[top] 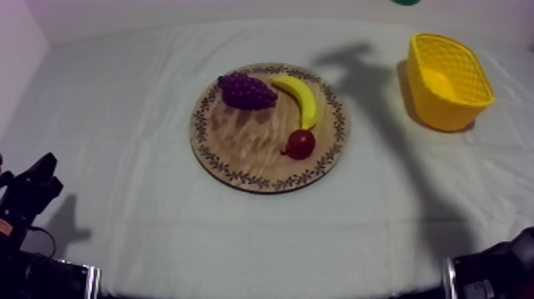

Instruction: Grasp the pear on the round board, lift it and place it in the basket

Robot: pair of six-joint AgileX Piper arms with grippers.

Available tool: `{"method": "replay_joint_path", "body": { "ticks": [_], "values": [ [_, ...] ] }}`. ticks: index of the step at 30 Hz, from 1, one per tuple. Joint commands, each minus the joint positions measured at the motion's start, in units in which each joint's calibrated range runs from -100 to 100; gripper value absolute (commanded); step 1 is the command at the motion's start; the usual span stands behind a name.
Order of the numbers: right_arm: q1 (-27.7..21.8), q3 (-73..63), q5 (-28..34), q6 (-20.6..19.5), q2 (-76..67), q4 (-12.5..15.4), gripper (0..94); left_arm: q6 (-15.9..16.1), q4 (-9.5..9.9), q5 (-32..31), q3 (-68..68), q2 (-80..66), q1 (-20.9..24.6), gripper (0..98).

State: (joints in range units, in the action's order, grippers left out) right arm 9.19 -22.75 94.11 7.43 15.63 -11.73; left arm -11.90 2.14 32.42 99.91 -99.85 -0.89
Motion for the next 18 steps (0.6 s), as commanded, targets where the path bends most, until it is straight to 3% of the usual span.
{"method": "replay_joint_path", "body": {
  "ticks": [1,18],
  "values": [
    [-3.8,0.2,-0.4,0.4,0.3,-0.2,43.4,0.0,0.03,0.0,0.0,0.0,0.0,0.1],
    [-10.1,8.7,-6.9,-0.5,8.6,-0.8,43.8,0.0,0.03,0.0,0.0,0.0,0.0,0.1]
  ]
}}
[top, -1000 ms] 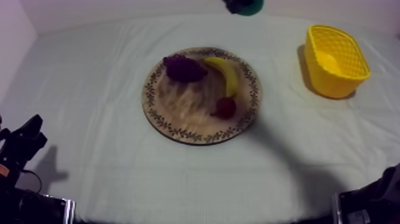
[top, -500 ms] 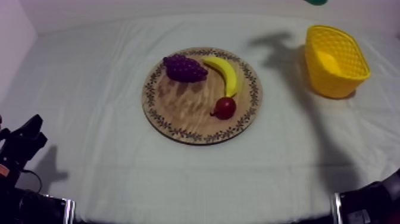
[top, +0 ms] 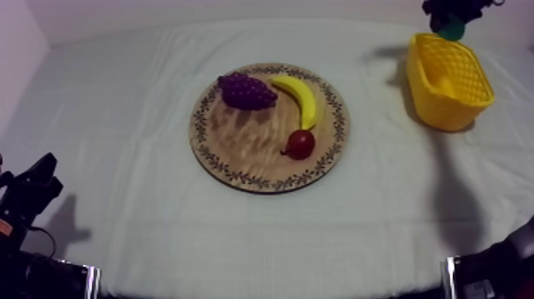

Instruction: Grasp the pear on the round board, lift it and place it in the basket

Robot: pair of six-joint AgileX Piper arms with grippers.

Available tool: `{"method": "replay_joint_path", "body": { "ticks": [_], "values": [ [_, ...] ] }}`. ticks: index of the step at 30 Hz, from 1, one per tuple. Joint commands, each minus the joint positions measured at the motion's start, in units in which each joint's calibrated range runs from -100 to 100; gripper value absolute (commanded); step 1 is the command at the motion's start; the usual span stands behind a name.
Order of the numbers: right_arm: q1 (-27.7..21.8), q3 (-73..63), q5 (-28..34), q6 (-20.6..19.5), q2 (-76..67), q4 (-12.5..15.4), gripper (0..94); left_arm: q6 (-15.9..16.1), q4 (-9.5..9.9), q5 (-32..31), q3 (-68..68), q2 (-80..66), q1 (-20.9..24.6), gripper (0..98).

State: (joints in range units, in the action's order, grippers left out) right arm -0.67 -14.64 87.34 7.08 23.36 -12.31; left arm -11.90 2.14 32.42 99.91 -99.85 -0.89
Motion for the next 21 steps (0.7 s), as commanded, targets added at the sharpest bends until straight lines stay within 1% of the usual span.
{"method": "replay_joint_path", "body": {
  "ticks": [1,8,11,14,21],
  "values": [
    [-0.4,1.2,-0.7,-0.3,1.6,-0.3,43.9,0.0,0.03,0.0,0.0,0.0,0.0,0.1],
    [-1.7,5.1,-4.0,-0.8,6.6,-0.7,44.7,0.0,0.03,0.0,0.0,0.0,0.0,0.1],
    [-1.9,6.4,-5.1,-0.8,8.0,-1.2,46.9,0.0,0.03,0.0,0.0,0.0,0.0,0.1],
    [-1.9,7.2,-5.7,-1.2,9.0,-1.5,52.3,0.0,0.03,0.0,0.0,0.0,0.0,0.1],
    [-2.3,7.5,-6.0,-2.5,9.8,-2.3,70.0,0.0,0.03,0.0,0.0,0.0,0.0,0.1]
  ]
}}
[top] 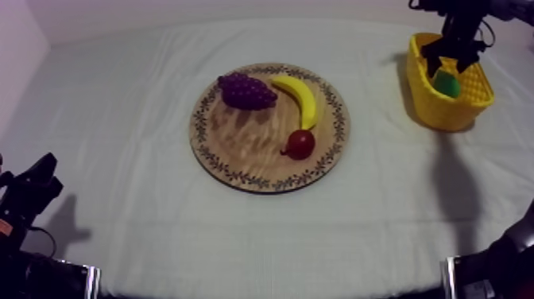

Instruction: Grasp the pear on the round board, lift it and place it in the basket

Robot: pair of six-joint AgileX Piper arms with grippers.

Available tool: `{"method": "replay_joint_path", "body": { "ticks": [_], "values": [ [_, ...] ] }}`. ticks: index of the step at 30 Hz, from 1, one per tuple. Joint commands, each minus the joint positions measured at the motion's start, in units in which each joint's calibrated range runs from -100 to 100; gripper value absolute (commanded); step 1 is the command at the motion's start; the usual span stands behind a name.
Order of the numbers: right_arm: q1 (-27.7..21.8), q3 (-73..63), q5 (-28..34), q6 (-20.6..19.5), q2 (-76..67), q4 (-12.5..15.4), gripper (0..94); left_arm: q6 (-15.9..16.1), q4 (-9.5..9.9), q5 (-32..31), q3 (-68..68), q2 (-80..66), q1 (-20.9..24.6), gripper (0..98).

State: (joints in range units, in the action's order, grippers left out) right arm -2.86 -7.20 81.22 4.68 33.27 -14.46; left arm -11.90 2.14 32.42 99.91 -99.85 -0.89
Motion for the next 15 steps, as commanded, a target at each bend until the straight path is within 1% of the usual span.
{"method": "replay_joint_path", "body": {
  "ticks": [1,3,6,12,15],
  "values": [
    [-0.2,0.1,0.2,-0.3,-0.2,-0.2,72.0,0.0,0.03,0.0,0.0,0.0,0.0,0.1],
    [-0.3,0.2,0.2,-0.4,-0.9,-0.3,74.0,0.0,0.03,0.0,0.0,0.0,0.0,0.1],
    [-0.4,0.3,0.3,-0.4,-2.7,-0.1,70.8,0.0,0.03,0.0,0.0,0.0,0.0,0.1],
    [-0.1,0.2,0.9,0.4,-9.2,0.9,57.7,0.0,0.03,0.0,0.0,0.0,0.0,0.1],
    [0.2,0.0,1.1,0.7,-13.3,1.7,48.3,0.0,0.03,0.0,0.0,0.0,0.0,0.1]
  ]
}}
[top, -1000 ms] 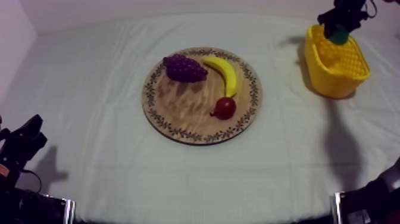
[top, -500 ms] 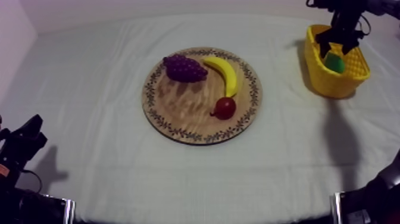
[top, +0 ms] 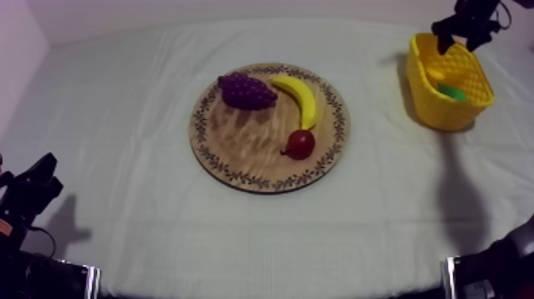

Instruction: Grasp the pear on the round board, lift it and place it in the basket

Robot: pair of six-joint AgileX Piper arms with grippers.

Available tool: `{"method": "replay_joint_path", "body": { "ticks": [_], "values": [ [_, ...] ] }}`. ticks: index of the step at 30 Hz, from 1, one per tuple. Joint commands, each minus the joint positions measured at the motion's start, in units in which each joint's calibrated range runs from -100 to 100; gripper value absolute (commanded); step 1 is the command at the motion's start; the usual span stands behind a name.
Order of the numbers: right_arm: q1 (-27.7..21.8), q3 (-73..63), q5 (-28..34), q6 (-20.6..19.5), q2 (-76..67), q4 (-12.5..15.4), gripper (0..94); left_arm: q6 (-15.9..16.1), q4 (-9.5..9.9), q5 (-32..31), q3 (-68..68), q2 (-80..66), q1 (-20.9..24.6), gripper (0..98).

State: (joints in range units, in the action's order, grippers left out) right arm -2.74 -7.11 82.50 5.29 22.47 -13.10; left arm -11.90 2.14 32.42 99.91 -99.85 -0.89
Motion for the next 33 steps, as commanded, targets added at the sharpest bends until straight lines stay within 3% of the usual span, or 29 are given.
{"method": "replay_joint_path", "body": {
  "ticks": [1,8,18,27,33],
  "values": [
    [0.1,0.0,-0.4,0.1,-4.0,0.6,44.3,0.0,0.03,0.0,0.0,0.0,0.0,0.1],
    [0.7,3.8,-3.1,-0.1,-15.9,2.3,32.9,0.0,0.03,0.0,0.0,0.0,0.0,0.1],
    [3.4,15.3,-7.9,0.1,-34.8,3.7,4.3,0.0,0.03,0.0,0.0,0.0,0.0,0.1],
    [5.5,30.0,-14.2,2.6,-52.9,6.5,0.7,0.0,0.03,0.0,0.0,0.0,0.0,0.1],
    [5.7,43.8,-23.5,0.9,-65.3,8.3,0.6,0.0,0.03,0.0,0.0,0.0,0.0,0.1]
  ]
}}
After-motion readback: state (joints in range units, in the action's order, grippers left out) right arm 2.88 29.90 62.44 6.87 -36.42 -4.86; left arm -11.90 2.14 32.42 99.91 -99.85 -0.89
